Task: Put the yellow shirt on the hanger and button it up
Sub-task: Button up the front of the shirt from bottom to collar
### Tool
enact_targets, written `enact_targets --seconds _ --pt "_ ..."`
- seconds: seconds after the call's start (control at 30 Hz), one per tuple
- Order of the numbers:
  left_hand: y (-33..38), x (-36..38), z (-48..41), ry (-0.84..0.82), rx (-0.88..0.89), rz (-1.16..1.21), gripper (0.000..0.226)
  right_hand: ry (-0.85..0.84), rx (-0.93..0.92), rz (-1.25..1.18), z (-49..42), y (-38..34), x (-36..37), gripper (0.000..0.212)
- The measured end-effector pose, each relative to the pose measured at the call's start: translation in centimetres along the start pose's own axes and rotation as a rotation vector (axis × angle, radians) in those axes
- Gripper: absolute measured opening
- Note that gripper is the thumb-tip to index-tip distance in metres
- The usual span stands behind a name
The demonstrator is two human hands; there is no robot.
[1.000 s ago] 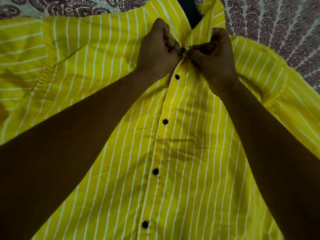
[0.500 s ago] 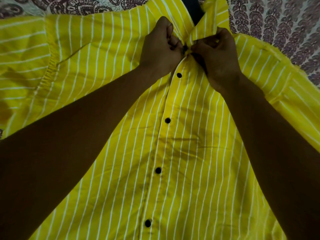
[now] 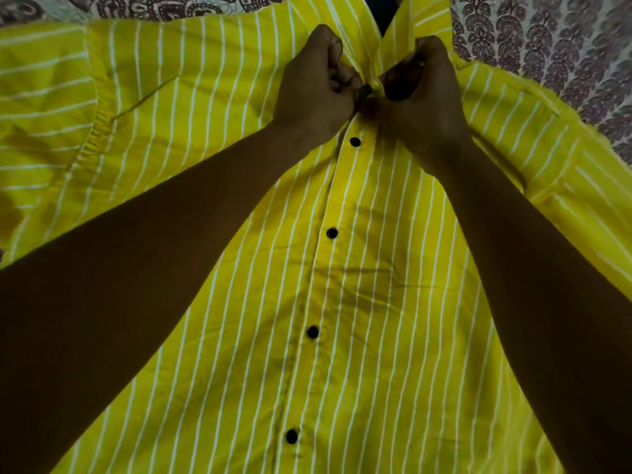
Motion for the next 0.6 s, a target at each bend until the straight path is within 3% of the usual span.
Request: enact_targets --seconds 0.1,0.23,0.33,0.6 --pt "-0.1 0.1 -0.1 -0.054 -0.012 0.062 0.038 0.006 -0.096 0.221 -0.2 -1.1 -0.4 0.049" --pt "-0.4 -0.2 -0.4 -0.091 -0.078 0.004 0.037 0.032 -0.267 0.325 0.1 -3.0 -0.5 0.044" --pt "0.5 0.0 -0.2 -0.138 -0.064 -0.065 0.033 0.012 -0.297 0.336 0.1 -3.0 -0.4 0.035" --pt "2.7 0.1 0.2 -0.233 0.088 -0.248 0.039 -0.12 -0.298 0.277 -0.3 -3.1 0.4 0.046"
Point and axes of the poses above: each hand's wrist, its own z-axis away from the middle knuckle, its own x-axis out of the palm, y = z × x, the point moved 10 cm from there along -z, towards the middle knuckle
